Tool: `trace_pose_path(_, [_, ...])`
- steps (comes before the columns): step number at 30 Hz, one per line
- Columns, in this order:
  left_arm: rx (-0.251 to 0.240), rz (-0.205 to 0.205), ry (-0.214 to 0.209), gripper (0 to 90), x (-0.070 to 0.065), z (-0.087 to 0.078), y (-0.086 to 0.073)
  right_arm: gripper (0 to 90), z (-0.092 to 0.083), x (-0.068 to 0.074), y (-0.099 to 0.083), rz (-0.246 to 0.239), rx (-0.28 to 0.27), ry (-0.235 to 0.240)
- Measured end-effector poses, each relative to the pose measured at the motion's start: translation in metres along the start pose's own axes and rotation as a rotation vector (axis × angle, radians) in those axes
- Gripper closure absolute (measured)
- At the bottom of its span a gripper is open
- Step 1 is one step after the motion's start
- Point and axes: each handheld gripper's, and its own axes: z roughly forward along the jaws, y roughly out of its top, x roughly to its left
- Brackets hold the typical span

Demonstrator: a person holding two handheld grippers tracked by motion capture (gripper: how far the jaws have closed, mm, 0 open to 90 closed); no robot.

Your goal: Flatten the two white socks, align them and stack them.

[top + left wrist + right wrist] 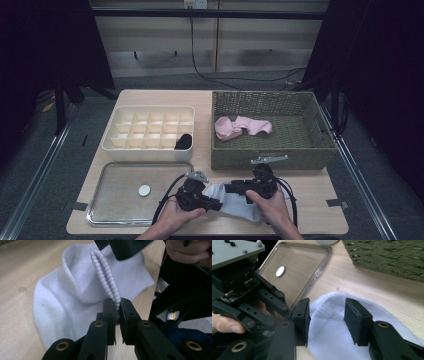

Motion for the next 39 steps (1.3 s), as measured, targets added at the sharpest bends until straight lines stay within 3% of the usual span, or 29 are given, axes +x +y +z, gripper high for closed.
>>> trace_pose_path(5, [0.007,0.038,0.002,84.0,-0.007,0.001,0.003,47.0,0.004,0.002,-0.001,0.007,-0.004,-0.023])
trace_pose_path(8, [0.01,0.038,0.001,84.1,-0.007,0.003,0.003,43.6,0.008,0.002,-0.001,0.002,0.008,-0.047])
trace_pose_path(11, [0.002,0.031,0.004,84.1,-0.005,0.002,0.004,49.8,0.011,0.001,-0.001,0.006,0.014,-0.045])
trace_pose_path(14, [-0.005,0.02,0.002,84.1,-0.004,0.001,0.003,70.6,0.013,0.001,-0.002,0.013,0.019,-0.037])
trace_pose_path(17, [-0.016,0.007,0.0,80.9,-0.001,-0.001,0.003,79.1,0.011,0.0,-0.002,0.014,0.012,-0.024])
trace_pose_path(18, [-0.033,-0.018,0.013,75.2,-0.001,-0.002,0.002,84.7,0.009,0.0,-0.001,0.014,0.008,-0.021])
trace_pose_path(20, [-0.037,-0.025,0.005,62.3,0.002,-0.005,0.002,86.4,0.004,-0.001,-0.001,0.019,-0.005,-0.022])
trace_pose_path(22, [-0.05,-0.036,0.004,58.6,0.005,-0.012,0.002,88.8,-0.001,-0.002,-0.001,0.024,-0.016,-0.021])
trace_pose_path(24, [-0.063,-0.051,-0.009,58.2,0.009,-0.016,0.002,89.5,-0.007,-0.004,-0.002,0.029,-0.02,-0.024])
trace_pose_path(27, [-0.079,-0.062,0.009,56.9,0.014,-0.02,0.003,90.0,-0.011,-0.007,-0.003,0.032,-0.015,-0.031])
trace_pose_path(33, [-0.074,-0.092,0.056,54.7,0.026,-0.016,0.01,90.0,-0.025,-0.008,-0.006,0.033,-0.042,-0.029])
trace_pose_path(36, [-0.071,-0.105,0.074,59.7,0.034,-0.013,0.013,90.0,-0.032,-0.012,-0.008,0.037,-0.053,-0.039])
trace_pose_path(39, [-0.074,-0.113,0.071,59.8,0.036,-0.006,0.015,90.0,-0.037,-0.016,-0.01,0.053,-0.059,-0.048])
